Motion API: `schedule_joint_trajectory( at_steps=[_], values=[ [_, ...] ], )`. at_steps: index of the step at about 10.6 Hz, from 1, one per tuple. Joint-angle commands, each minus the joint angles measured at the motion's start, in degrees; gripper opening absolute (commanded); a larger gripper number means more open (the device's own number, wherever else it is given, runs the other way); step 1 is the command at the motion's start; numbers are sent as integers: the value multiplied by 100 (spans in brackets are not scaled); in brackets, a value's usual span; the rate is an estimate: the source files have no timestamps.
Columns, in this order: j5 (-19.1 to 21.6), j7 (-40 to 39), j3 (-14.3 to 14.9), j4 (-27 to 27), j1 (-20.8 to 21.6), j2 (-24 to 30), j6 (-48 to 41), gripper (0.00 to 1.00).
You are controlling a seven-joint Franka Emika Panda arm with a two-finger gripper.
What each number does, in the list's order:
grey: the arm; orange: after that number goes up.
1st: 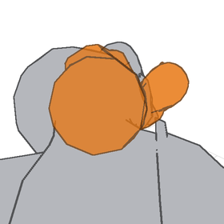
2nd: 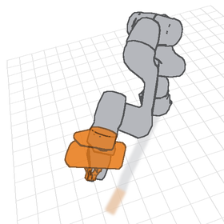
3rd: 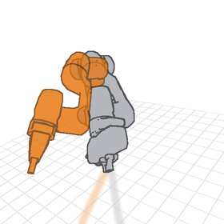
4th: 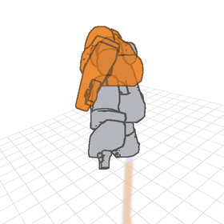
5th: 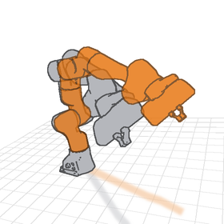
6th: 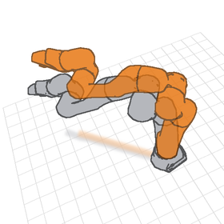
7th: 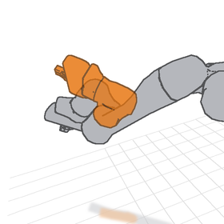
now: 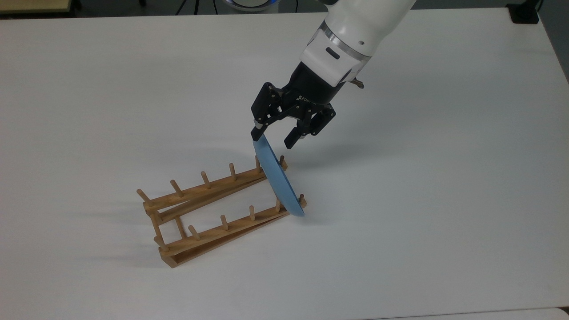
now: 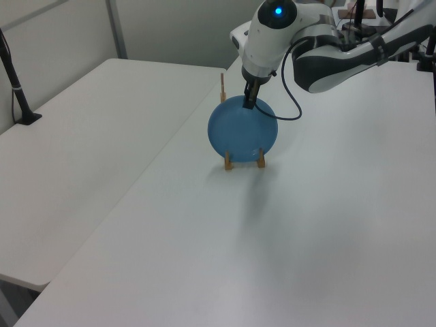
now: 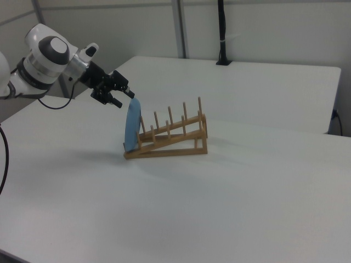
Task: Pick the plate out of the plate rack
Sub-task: 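Lower the open gripper so its fingers straddle the plate rim, then close the gripper on the rim of the blue plate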
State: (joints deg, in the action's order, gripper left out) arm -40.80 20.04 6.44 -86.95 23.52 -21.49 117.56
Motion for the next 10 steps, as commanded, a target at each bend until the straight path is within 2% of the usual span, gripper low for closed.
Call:
schedule_joint_trajectory(
  at_steps=[1,4,5,7,8,10],
  values=[
    [-78,123,77,-6,65,-143,74,75],
    [-130,123,85,11,-5,-294,423,52],
    [-130,123,111,11,-5,-329,521,39],
    [-139,114,138,20,-5,-329,540,7],
    [-139,114,138,20,4,-320,540,0],
    [-209,106,138,20,4,-312,540,0]
  ],
)
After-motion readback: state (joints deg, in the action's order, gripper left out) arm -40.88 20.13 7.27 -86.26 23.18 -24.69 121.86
